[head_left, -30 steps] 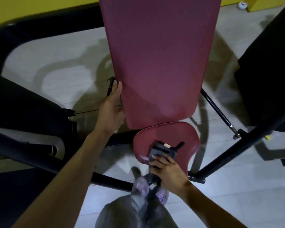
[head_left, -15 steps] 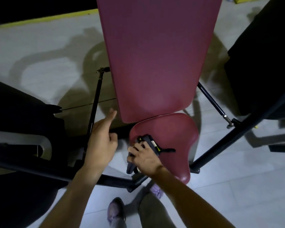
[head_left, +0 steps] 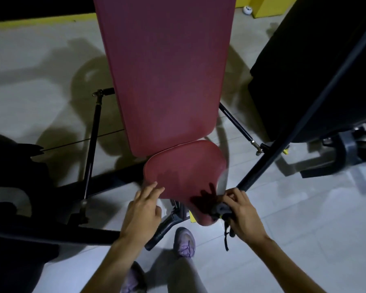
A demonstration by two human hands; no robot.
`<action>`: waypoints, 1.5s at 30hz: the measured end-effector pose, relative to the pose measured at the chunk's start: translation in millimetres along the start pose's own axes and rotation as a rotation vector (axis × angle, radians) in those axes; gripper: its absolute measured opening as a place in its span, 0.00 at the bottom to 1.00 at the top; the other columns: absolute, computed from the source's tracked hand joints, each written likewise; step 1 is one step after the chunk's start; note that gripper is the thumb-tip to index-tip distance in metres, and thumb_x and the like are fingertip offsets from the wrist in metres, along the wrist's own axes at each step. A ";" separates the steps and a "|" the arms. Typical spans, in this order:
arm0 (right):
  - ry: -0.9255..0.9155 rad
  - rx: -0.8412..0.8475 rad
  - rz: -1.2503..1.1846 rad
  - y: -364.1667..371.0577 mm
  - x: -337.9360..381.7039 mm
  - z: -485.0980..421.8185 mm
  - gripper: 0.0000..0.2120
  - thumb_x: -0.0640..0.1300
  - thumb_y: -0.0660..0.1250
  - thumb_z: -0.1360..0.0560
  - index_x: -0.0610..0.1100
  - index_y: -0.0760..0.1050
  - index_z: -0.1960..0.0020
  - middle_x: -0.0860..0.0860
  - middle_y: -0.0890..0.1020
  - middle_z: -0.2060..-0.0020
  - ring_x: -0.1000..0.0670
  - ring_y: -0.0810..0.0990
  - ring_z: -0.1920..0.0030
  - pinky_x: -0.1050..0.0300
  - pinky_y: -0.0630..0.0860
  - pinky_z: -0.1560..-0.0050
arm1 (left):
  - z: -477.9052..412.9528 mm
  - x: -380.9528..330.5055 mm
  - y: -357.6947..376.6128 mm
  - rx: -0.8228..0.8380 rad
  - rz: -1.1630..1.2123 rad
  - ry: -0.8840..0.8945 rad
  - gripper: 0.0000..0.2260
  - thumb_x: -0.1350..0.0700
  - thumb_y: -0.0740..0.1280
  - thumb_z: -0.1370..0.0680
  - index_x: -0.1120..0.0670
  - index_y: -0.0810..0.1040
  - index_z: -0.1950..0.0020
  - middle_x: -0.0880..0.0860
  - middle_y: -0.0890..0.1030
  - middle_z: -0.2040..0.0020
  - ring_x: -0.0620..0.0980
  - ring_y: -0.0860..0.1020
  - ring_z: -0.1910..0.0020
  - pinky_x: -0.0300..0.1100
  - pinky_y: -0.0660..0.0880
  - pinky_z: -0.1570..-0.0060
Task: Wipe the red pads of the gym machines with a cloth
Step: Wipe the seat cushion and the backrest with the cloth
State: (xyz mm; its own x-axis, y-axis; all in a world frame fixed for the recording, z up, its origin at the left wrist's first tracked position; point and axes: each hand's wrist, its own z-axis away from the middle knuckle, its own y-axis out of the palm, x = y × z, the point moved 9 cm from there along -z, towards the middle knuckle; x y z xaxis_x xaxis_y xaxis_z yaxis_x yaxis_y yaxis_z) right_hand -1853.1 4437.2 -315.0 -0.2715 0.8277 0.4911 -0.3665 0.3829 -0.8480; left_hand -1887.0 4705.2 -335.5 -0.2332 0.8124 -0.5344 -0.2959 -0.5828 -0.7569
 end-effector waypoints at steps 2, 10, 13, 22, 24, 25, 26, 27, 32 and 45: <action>0.108 -0.152 -0.075 -6.4 -23.8 -29.1 0.33 0.26 0.70 0.39 0.54 0.72 0.43 0.49 0.73 0.44 0.43 0.73 0.47 0.51 0.77 0.57 | 0.2 -14.5 18.8 0.015 -0.025 0.034 0.24 0.63 0.68 0.25 0.50 0.76 0.29 0.48 0.74 0.29 0.54 0.74 0.32 0.53 0.75 0.36; 0.465 -0.308 -0.217 30.5 -102.9 -117.5 0.27 0.27 0.62 0.29 0.47 0.77 0.35 0.44 0.70 0.40 0.39 0.72 0.43 0.45 0.77 0.41 | -6.6 -43.0 73.0 0.031 0.106 -0.055 0.28 0.56 0.56 0.25 0.49 0.71 0.24 0.44 0.71 0.25 0.47 0.67 0.25 0.44 0.64 0.26; 0.349 -0.240 -0.156 38.7 -75.2 -94.0 0.27 0.28 0.64 0.30 0.48 0.76 0.35 0.45 0.71 0.39 0.42 0.68 0.42 0.43 0.76 0.42 | -6.5 -41.2 73.8 -0.107 0.166 -0.106 0.26 0.61 0.58 0.28 0.54 0.80 0.32 0.48 0.80 0.33 0.51 0.75 0.32 0.42 0.67 0.30; -0.037 0.075 -0.165 30.1 -8.2 4.5 0.25 0.33 0.66 0.39 0.56 0.76 0.47 0.57 0.71 0.43 0.49 0.68 0.43 0.56 0.74 0.42 | -5.0 -51.1 70.7 -0.066 0.134 -0.133 0.27 0.75 0.64 0.28 0.55 0.80 0.32 0.50 0.78 0.31 0.52 0.75 0.31 0.45 0.69 0.29; -0.053 0.062 -0.140 23.3 -6.6 -9.5 0.24 0.36 0.65 0.38 0.56 0.74 0.46 0.55 0.72 0.43 0.49 0.69 0.44 0.53 0.76 0.45 | -4.1 -50.7 71.3 -0.078 0.136 -0.138 0.27 0.75 0.65 0.28 0.56 0.80 0.32 0.51 0.79 0.31 0.53 0.75 0.31 0.46 0.70 0.30; -0.036 0.041 -0.131 21.4 -3.6 -21.2 0.24 0.36 0.66 0.38 0.55 0.73 0.45 0.54 0.72 0.44 0.48 0.69 0.45 0.52 0.75 0.46 | -3.1 -50.7 70.8 -0.094 0.133 -0.139 0.27 0.75 0.65 0.28 0.55 0.80 0.32 0.50 0.79 0.31 0.53 0.75 0.31 0.45 0.70 0.31; -0.013 0.018 -0.116 21.1 1.4 -34.4 0.24 0.36 0.67 0.37 0.55 0.73 0.45 0.53 0.71 0.44 0.48 0.69 0.45 0.51 0.75 0.48 | -1.5 -51.2 69.5 -0.113 0.115 -0.137 0.27 0.74 0.65 0.28 0.55 0.80 0.32 0.49 0.79 0.32 0.52 0.76 0.32 0.43 0.70 0.32; 0.013 0.000 -0.092 22.3 7.5 -47.8 0.23 0.38 0.69 0.36 0.55 0.72 0.45 0.53 0.71 0.45 0.47 0.69 0.46 0.49 0.75 0.49 | 0.1 -53.4 67.3 -0.135 0.087 -0.120 0.27 0.74 0.64 0.28 0.54 0.81 0.33 0.49 0.81 0.34 0.51 0.77 0.35 0.42 0.71 0.34; -0.104 0.042 0.121 46.6 37.3 -54.4 0.22 0.48 0.75 0.37 0.57 0.75 0.44 0.53 0.72 0.44 0.45 0.70 0.45 0.45 0.74 0.50 | 6.6 -34.2 59.8 -0.214 0.042 -0.162 0.20 0.68 0.60 0.26 0.55 0.84 0.41 0.52 0.85 0.46 0.53 0.81 0.48 0.38 0.73 0.47; 0.416 -0.203 -0.316 49.6 -38.2 50.1 0.21 0.34 0.68 0.33 0.51 0.71 0.44 0.50 0.70 0.45 0.41 0.78 0.51 0.46 0.82 0.58 | 52.8 -18.7 26.1 -0.165 0.076 -0.216 0.20 0.68 0.63 0.24 0.55 0.81 0.36 0.51 0.82 0.36 0.53 0.76 0.35 0.50 0.73 0.36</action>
State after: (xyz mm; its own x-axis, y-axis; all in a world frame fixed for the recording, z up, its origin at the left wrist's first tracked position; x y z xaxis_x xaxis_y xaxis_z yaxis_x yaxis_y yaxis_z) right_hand -1905.5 4404.0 -365.8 0.2127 0.7362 0.6424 -0.1836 0.6759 -0.7138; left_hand -1939.3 4673.8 -325.5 -0.4462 0.7333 -0.5130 -0.1196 -0.6170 -0.7778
